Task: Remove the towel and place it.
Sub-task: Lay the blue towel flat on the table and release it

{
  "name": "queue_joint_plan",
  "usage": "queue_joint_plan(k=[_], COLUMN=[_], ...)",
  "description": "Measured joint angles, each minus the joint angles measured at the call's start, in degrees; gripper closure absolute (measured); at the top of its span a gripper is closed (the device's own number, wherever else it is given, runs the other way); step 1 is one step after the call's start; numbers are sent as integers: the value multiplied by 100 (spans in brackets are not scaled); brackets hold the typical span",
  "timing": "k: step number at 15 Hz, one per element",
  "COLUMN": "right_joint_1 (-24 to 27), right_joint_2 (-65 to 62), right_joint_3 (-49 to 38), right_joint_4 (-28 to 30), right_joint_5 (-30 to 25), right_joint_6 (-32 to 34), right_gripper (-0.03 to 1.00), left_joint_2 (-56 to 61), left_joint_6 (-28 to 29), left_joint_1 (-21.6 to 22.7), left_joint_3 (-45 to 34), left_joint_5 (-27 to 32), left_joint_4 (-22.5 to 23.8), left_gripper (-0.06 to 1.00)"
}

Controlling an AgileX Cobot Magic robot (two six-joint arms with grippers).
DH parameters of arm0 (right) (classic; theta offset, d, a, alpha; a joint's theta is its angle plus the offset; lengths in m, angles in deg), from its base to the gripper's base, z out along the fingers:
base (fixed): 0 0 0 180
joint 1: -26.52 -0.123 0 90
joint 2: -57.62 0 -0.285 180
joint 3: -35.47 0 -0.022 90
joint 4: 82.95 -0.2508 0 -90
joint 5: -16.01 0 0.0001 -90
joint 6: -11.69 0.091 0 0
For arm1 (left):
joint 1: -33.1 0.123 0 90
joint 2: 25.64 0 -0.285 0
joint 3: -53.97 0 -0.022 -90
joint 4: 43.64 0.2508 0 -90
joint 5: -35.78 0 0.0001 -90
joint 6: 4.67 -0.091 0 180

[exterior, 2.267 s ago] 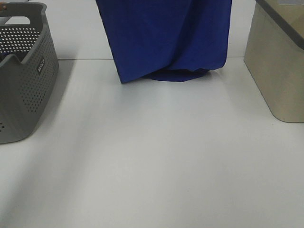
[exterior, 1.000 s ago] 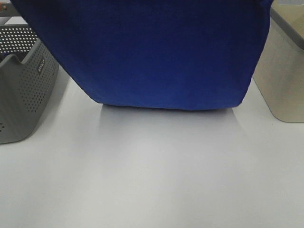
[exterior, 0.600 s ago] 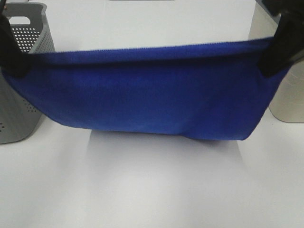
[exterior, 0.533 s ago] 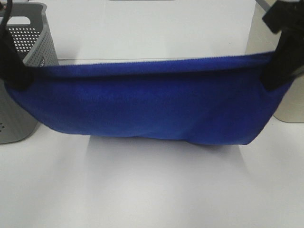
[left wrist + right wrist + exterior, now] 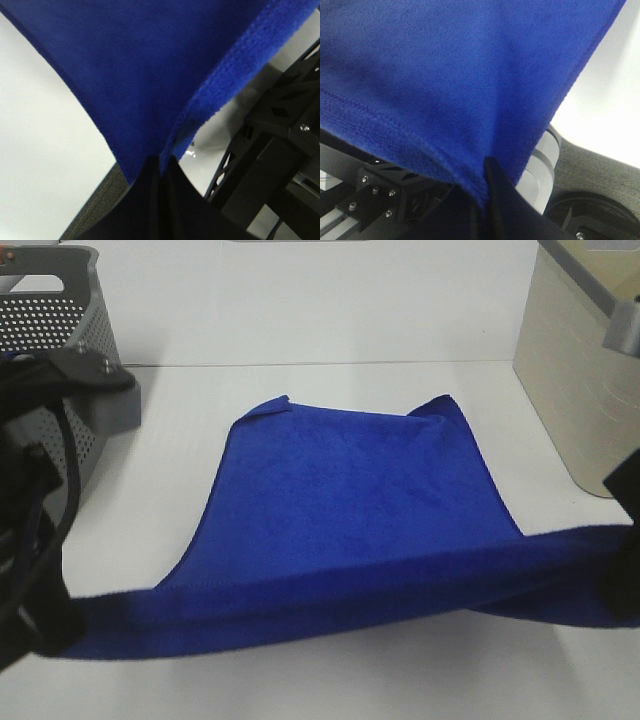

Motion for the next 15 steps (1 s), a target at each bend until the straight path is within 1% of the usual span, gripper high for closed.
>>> queue_joint_plan(k=[1,5,9,12,15], right_joint_1=[0,0,0,0,0], right_joint_2=[-166,-367,-372,-63,659], right_joint_3=[-304,-1008,-1616,-1713,-1713], right_joint_4=[-97,-327,-378,-321,-195], right_joint_5=[0,0,0,0,17], right_joint_6=[17,138,138,86,-115], right_gripper=[95,95,95,95,95], left_joint_2=[17,17,-103,-682,-1404], left_joint_6=[218,625,728,665,464], left_joint_1=[-332,-951,-1031,-1031,-1031], left_joint_3=[-264,-676,-779,-791,-791], left_joint_5=[17,17,23,17,6], left_joint_4=[-69,-275,-401,-510,-751], left_gripper=[94,94,94,94,94])
